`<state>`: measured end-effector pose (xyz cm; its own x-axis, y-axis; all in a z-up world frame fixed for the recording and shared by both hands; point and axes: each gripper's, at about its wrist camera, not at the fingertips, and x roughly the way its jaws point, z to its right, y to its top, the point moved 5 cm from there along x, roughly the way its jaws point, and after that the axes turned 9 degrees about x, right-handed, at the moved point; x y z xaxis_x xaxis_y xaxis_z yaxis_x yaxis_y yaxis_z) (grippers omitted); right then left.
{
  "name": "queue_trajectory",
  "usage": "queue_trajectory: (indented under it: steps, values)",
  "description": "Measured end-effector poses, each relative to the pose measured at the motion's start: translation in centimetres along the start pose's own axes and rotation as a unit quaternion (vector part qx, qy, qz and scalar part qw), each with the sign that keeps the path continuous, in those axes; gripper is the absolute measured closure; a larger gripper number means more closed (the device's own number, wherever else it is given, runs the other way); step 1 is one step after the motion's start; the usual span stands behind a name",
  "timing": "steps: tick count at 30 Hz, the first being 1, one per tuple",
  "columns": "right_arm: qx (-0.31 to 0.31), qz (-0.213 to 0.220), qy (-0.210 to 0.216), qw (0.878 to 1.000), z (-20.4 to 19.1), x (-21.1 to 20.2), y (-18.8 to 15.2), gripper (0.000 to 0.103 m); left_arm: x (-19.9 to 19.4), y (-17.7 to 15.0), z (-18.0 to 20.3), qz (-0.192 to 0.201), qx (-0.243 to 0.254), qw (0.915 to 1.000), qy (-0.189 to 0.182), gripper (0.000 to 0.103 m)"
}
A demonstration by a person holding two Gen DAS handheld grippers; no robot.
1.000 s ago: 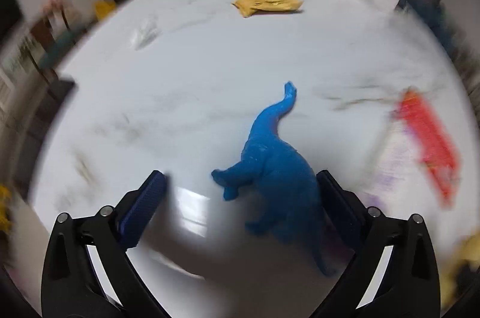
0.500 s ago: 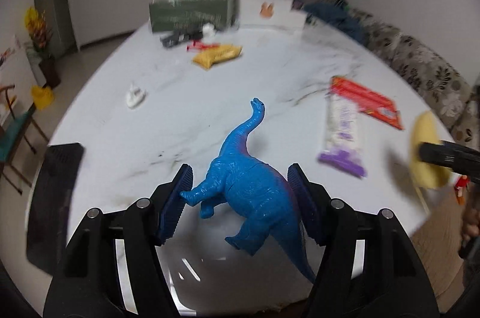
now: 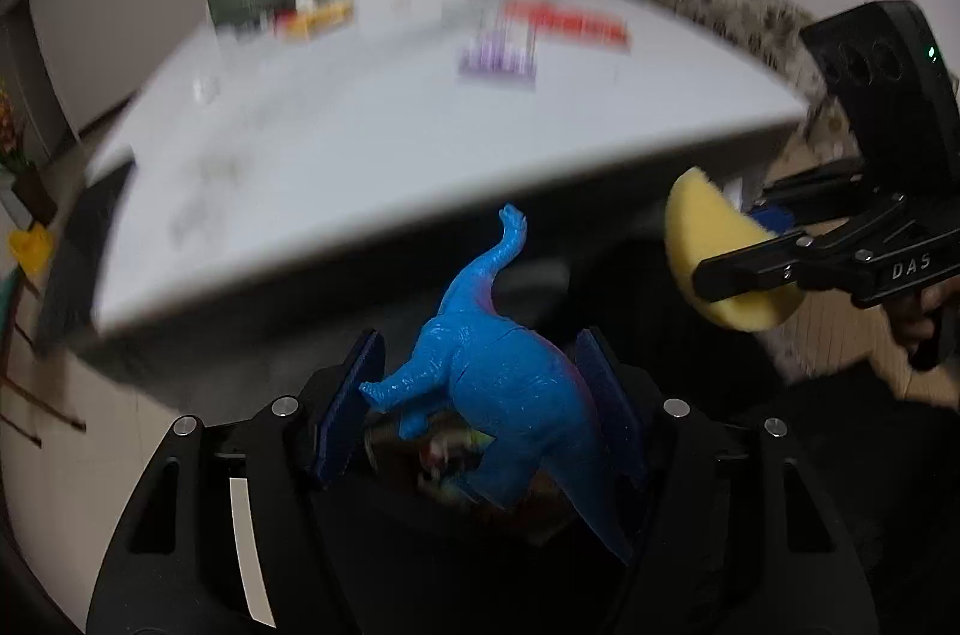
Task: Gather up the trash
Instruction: 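Carry the dinosaur and yellow sponge into the cardboard box and release both, then grasp the white cake package with the left tool while the right tool grasps the red snack bag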
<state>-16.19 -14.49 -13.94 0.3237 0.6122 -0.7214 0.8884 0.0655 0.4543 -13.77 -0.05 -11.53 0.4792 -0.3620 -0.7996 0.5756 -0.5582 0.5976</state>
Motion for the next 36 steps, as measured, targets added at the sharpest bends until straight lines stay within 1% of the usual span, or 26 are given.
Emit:
queue_trajectory:
  steps: [1,2,3,4,7,8,9,11,12,15,17,18,19,20,21,22,23,24,26,27,28,29,30,33,35,36]
  values:
    - [0.008,-0.01,-0.008,1.0,0.7,1.1,-0.5,0.067,2.0,-1.3,-0.1,-0.03,-0.005,0.9995,-0.009,0.037]
    - [0.017,-0.021,-0.021,0.999,1.6,2.4,-1.0,0.062,3.2,-2.1,-0.4,-0.045,-0.009,0.9989,-0.012,0.031]
    - [0.024,-0.031,-0.031,0.999,2.4,3.5,-1.4,0.052,4.6,-3.0,-0.5,-0.063,-0.013,0.9977,-0.02,0.025]
    - [0.033,-0.04,-0.047,0.998,3.3,4.8,-1.8,0.052,6.5,-4.2,-0.7,-0.088,-0.02,0.9955,-0.028,0.018]
    - [0.045,-0.051,-0.068,0.995,4.4,5.9,-2.6,0.052,9.4,-6.4,-1.3,-0.129,-0.03,0.9907,-0.032,0.018]
    - [0.043,-0.045,-0.065,0.996,4.0,5.2,-2.4,0.052,9.5,-7.0,-1.4,-0.133,-0.032,0.9902,-0.026,0.018]
    - [0.038,-0.038,-0.064,0.997,3.6,4.5,-2.2,0.052,9.2,-7.0,-1.5,-0.125,-0.034,0.9911,-0.029,0.018]
    - [0.022,-0.007,-0.058,0.998,2.1,1.6,-0.9,0.046,8.1,-6.5,-1.7,-0.103,-0.037,0.9934,-0.035,0.018]
    - [0.018,0.019,-0.055,0.998,1.5,-0.3,0.4,0.043,7.3,-6.3,-1.8,-0.092,-0.038,0.9944,-0.037,0.018]
    - [0.019,0.075,-0.077,0.994,1.6,-3.7,3.9,0.043,3.7,-3.5,-2.4,-0.038,-0.038,0.9977,-0.041,0.018]
    - [0.032,0.112,-0.121,0.986,3.2,-5.5,7.2,0.042,1.0,0.0,-2.5,0.009,-0.031,0.9988,-0.036,0.015]
    - [0.045,0.119,-0.131,0.983,4.0,-5.8,8.3,0.039,-0.5,2.3,-2.6,0.039,-0.023,0.9986,-0.026,0.014]
    - [0.067,0.123,-0.127,0.982,5.0,-5.9,9.8,0.038,-1.3,3.7,-2.7,0.057,-0.019,0.998,-0.018,0.012]
    - [0.087,0.127,-0.122,0.981,5.9,-5.8,11.1,0.038,-2.0,5.9,-2.7,0.081,-0.01,0.9966,-0.01,0.012]
    - [0.098,0.132,-0.128,0.978,6.5,-5.8,12.0,0.038,-2.1,8.3,-2.6,0.097,0.0,0.9953,0.002,0.012]
    - [0.106,0.143,-0.142,0.974,7.7,-6.0,13.2,0.039,-2.1,9.7,-2.6,0.103,0.006,0.9946,0.013,0.012]
    - [0.103,0.151,-0.148,0.972,8.0,-6.2,14.0,0.039,-1.3,12.1,-2.4,0.112,0.022,0.9932,0.024,0.012]
    - [0.093,0.162,-0.165,0.969,8.6,-6.7,15.0,0.038,-0.7,13.4,-2.0,0.115,0.034,0.9924,0.028,0.012]
    - [0.065,0.175,-0.216,0.958,9.7,-8.0,15.9,0.037,2.7,17.4,-1.5,0.099,0.06,0.9929,0.027,0.012]
    - [0.051,0.177,-0.234,0.955,10.1,-8.3,16.2,0.032,3.6,18.3,-1.3,0.092,0.063,0.9935,0.024,0.012]
    - [0.029,0.176,-0.259,0.949,11.0,-9.1,16.6,0.03,5.7,19.7,-1.1,0.076,0.065,0.9949,0.019,0.012]
    - [0.019,0.175,-0.268,0.947,11.4,-9.4,17.0,0.03,7.1,20.6,-0.9,0.063,0.066,0.9956,0.017,0.012]
    - [0.011,0.171,-0.271,0.947,12.2,-9.8,17.2,0.03,8.8,21.8,-0.7,0.049,0.07,0.9962,0.013,0.012]
    - [-0.015,0.162,-0.26,0.952,14.0,-11.3,16.7,0.023,11.9,22.9,-0.8,0.018,0.074,0.9971,0.005,0.012]
    - [-0.023,0.157,-0.25,0.955,14.9,-11.6,16.5,0.023,14.8,22.9,-1.4,-0.034,0.051,0.9978,-0.022,0.009]
    - [-0.025,0.155,-0.244,0.957,15.3,-11.8,16.3,0.023,15.3,22.7,-1.5,-0.037,0.042,0.9982,-0.023,0.012]
